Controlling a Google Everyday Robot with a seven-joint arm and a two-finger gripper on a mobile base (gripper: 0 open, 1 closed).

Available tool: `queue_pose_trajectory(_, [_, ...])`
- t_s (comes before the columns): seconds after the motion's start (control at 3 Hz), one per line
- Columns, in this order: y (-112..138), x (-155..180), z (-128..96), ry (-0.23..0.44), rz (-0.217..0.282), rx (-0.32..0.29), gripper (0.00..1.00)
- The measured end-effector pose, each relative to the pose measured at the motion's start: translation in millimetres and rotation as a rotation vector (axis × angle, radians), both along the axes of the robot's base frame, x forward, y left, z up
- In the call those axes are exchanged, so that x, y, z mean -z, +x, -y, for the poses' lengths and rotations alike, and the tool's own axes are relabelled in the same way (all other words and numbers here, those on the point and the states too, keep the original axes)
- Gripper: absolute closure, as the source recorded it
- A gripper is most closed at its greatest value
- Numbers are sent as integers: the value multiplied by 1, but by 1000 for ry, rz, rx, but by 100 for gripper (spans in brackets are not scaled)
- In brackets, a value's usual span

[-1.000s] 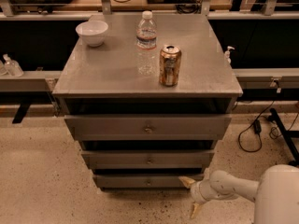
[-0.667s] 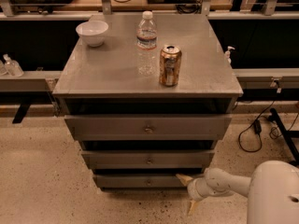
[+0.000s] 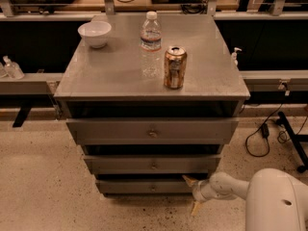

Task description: Open bottom drawer

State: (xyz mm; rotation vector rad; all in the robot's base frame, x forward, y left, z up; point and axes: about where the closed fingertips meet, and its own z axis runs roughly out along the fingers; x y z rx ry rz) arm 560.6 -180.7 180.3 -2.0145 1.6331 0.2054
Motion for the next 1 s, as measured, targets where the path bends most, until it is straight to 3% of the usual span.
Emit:
queue_pose_trajectory(0.67, [17,-7,8,-1,59,54,0])
queue_pose_trajectory(1.0, [21,1,9,-9,46,70,16])
